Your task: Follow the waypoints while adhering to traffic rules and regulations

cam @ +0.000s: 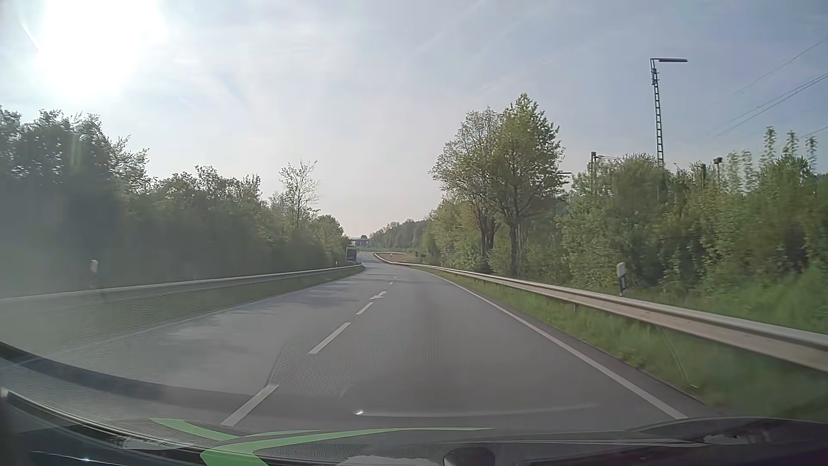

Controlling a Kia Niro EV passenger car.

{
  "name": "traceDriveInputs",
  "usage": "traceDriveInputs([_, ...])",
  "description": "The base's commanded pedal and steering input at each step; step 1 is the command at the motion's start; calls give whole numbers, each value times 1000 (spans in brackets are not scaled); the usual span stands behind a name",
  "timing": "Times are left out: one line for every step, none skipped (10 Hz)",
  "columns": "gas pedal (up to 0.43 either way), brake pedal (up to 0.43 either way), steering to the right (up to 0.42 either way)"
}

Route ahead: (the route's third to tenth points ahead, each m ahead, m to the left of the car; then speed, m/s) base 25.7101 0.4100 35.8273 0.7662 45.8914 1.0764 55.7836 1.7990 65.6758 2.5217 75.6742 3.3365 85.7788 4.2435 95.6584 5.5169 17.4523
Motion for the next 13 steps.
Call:
traceDriveInputs([0,0,-3])
traceDriveInputs([0,0,-3])
traceDriveInputs([0,0,-3])
traceDriveInputs([0,0,-3])
traceDriveInputs([0,0,-4])
traceDriveInputs([0,0,-4])
traceDriveInputs([0,0,-4])
traceDriveInputs([0,0,-4])
traceDriveInputs([0,0,-4])
traceDriveInputs([0,0,-4])
traceDriveInputs([0,0,-4])
traceDriveInputs([0,0,-4])
traceDriveInputs([0,0,-4])
